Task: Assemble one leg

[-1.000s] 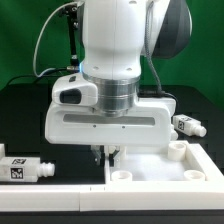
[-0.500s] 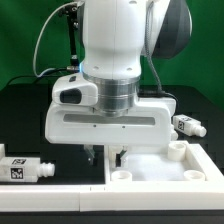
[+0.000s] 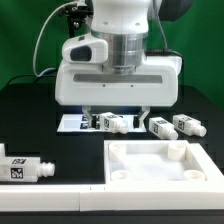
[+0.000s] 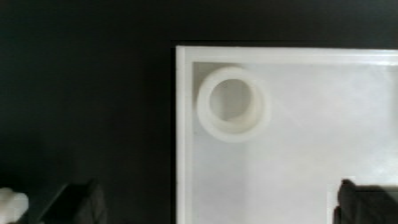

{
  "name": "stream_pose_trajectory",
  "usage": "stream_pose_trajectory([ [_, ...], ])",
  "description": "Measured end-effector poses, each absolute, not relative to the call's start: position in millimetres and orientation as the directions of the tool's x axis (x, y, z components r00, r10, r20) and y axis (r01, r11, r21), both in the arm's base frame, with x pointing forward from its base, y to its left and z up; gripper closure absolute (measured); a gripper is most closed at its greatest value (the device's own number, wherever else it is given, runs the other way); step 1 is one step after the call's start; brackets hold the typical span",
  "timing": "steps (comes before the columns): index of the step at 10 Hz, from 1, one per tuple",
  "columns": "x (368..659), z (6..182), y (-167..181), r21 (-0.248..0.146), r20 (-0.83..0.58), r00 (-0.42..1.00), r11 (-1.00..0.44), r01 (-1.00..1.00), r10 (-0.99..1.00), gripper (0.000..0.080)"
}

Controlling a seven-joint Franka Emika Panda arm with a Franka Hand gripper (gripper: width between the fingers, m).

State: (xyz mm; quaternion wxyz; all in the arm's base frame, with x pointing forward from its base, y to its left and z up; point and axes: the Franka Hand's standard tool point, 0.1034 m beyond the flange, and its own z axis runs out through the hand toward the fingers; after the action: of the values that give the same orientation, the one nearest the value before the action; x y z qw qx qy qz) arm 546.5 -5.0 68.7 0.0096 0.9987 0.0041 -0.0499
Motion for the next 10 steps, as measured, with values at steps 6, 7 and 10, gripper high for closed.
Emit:
stream_pose_trajectory([
  [6,502,82.3,19,0.026,-0.051,0.966,-0.966,0.256,0.254,0.0151],
  [7,502,85.4,19,0.029,-0.029,0.967,-0.967,0.255,0.254,0.0151],
  [10,501,83.6,18,0.025,-0.034,0.929,-0.929,0.368,0.367,0.0151],
])
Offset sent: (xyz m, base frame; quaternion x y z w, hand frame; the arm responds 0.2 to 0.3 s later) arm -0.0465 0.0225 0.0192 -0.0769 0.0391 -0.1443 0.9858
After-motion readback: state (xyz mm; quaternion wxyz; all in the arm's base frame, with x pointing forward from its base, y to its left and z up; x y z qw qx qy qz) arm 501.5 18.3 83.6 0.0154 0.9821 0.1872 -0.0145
